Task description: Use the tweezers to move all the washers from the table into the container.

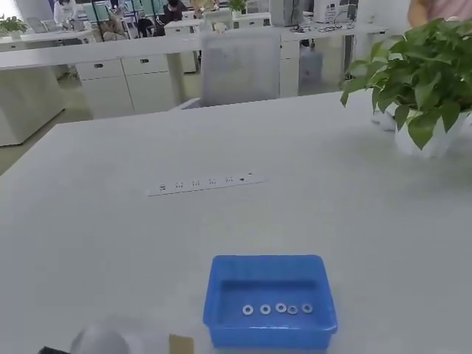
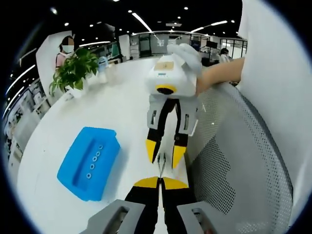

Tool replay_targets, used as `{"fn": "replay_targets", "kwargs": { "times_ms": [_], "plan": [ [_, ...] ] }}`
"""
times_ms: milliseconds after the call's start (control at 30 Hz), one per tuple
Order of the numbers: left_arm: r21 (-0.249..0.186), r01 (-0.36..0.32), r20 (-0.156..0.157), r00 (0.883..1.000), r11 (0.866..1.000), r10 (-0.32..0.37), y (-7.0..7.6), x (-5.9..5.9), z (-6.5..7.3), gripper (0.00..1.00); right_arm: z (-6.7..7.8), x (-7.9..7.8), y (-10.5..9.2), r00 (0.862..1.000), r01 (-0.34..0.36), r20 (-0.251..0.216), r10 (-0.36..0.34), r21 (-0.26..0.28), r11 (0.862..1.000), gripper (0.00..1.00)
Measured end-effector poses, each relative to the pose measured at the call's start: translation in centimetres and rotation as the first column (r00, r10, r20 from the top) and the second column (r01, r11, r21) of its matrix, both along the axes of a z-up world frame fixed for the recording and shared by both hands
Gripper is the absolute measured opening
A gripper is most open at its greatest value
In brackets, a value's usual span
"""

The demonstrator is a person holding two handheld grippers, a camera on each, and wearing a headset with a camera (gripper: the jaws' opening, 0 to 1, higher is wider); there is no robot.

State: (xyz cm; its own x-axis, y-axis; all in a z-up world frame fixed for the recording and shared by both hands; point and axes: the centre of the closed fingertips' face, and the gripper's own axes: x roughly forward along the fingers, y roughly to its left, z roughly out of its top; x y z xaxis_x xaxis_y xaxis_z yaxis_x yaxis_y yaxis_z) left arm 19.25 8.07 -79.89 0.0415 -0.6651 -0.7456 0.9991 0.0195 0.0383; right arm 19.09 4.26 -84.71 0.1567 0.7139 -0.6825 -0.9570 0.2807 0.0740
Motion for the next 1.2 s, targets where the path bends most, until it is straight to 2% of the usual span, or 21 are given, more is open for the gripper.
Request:
{"fn": "replay_targets", "kwargs": {
  "times_ms": [67,167,200,333,400,467,500,533,600,667,733,767,800,833,867,900,933,967,1000,1100,1200],
  "plan": [
    [0.016,0.0,-0.007,1.0,1.0,0.0,0.5,0.1,-0.9,0.0,0.3,0.4,-0.4,1.0,0.025,0.004,-0.025,0.008,1.0,0.26],
    [0.051,-0.001,-0.014,1.0,0.999,0.002,1.3,0.2,-2.3,0.0,2.2,1.0,-0.3,0.994,0.111,-0.036,-0.107,0.134,0.985,0.32],
    [0.067,-0.002,-0.023,1.0,0.998,0.003,1.6,0.1,-2.9,0.0,2.6,1.1,-0.5,0.993,0.121,-0.035,-0.117,0.145,0.982,0.34],
    [0.12,-0.001,-0.032,0.999,0.993,0.005,2.2,0.1,-4.4,0.0,3.6,1.8,-2.2,0.985,0.164,0.03,-0.169,0.108,0.98,0.36],
    [0.157,0.005,-0.021,1.0,0.988,-0.002,2.6,0.2,-5.1,0.0,4.3,1.8,-3.5,0.978,0.192,0.066,-0.198,0.086,0.978,0.36],
    [0.181,0.016,-0.015,1.0,0.983,-0.013,2.8,0.3,-5.6,0.0,5.3,1.8,-4.5,0.971,0.213,0.094,-0.221,0.086,0.973,0.36],
    [0.193,0.014,-0.013,1.0,0.981,-0.012,2.9,0.3,-5.8,0.0,6.2,1.5,-5.1,0.969,0.212,0.112,-0.221,0.092,0.973,0.36],
    [0.205,0.018,-0.013,1.0,0.979,-0.015,2.9,0.3,-6.0,0.0,7.3,1.4,-5.4,0.965,0.205,0.139,-0.221,0.121,0.971,0.37],
    [0.212,0.017,-0.012,1.0,0.977,-0.015,2.8,0.3,-6.0,0.0,8.8,1.5,-6.1,0.954,0.221,0.17,-0.249,0.167,0.961,0.37],
    [0.215,0.016,-0.014,1.0,0.976,-0.013,2.8,0.2,-6.1,0.0,10.3,1.9,-7.2,0.934,0.258,0.196,-0.299,0.207,0.944,0.39],
    [0.224,0.017,-0.011,1.0,0.975,-0.015,2.8,0.1,-6.2,0.0,11.7,2.5,-8.3,0.903,0.304,0.219,-0.368,0.279,0.911,0.45],
    [0.23,0.017,-0.01,1.0,0.973,-0.015,2.9,0.0,-6.3,0.0,12.6,3.0,-9.0,0.88,0.33,0.23,-0.415,0.333,0.884,0.48],
    [0.23,0.016,-0.008,1.0,0.973,-0.015,2.9,0.1,-6.3,0.0,12.7,3.1,-9.3,0.873,0.339,0.231,-0.429,0.347,0.875,0.52],
    [0.229,0.015,-0.007,1.0,0.973,-0.014,2.9,0.1,-6.3,0.0,13.3,4.0,-10.5,0.83,0.39,0.246,-0.501,0.385,0.836,0.59],
    [0.228,0.012,-0.006,1.0,0.974,-0.011,2.9,0.1,-6.3,0.0,13.8,4.5,-11.1,0.8,0.41,0.265,-0.539,0.414,0.813,0.67],
    [0.226,0.009,-0.007,1.0,0.974,-0.007,2.9,0.1,-6.3,0.0,14.9,5.2,-11.8,0.749,0.414,0.306,-0.588,0.478,0.775,0.74],
    [0.225,0.001,-0.011,1.0,0.974,0.002,2.8,0.1,-6.2,0.0,15.4,5.6,-12.2,0.72,0.422,0.317,-0.617,0.506,0.752,0.82],
    [0.223,-0.005,-0.013,1.0,0.975,0.008,2.9,0.1,-6.2,0.0,15.5,5.8,-12.6,0.704,0.438,0.325,-0.632,0.502,0.746,0.87],
    [0.223,-0.009,-0.013,1.0,0.975,0.012,2.9,0.1,-6.3,0.0,15.5,5.9,-12.6,0.704,0.436,0.336,-0.626,0.492,0.754,0.88],
    [0.237,-0.02,-0.011,1.0,0.971,0.023,3.2,0.0,-6.5,0.0,15.4,5.9,-12.4,0.701,0.424,0.356,-0.618,0.49,0.762,0.86],
    [0.233,-0.049,-0.012,0.998,0.971,0.054,3.4,-0.1,-6.4,0.0,13.6,5.8,-12.8,0.715,0.449,0.382,-0.585,0.391,0.804,0.82]
  ]
}}
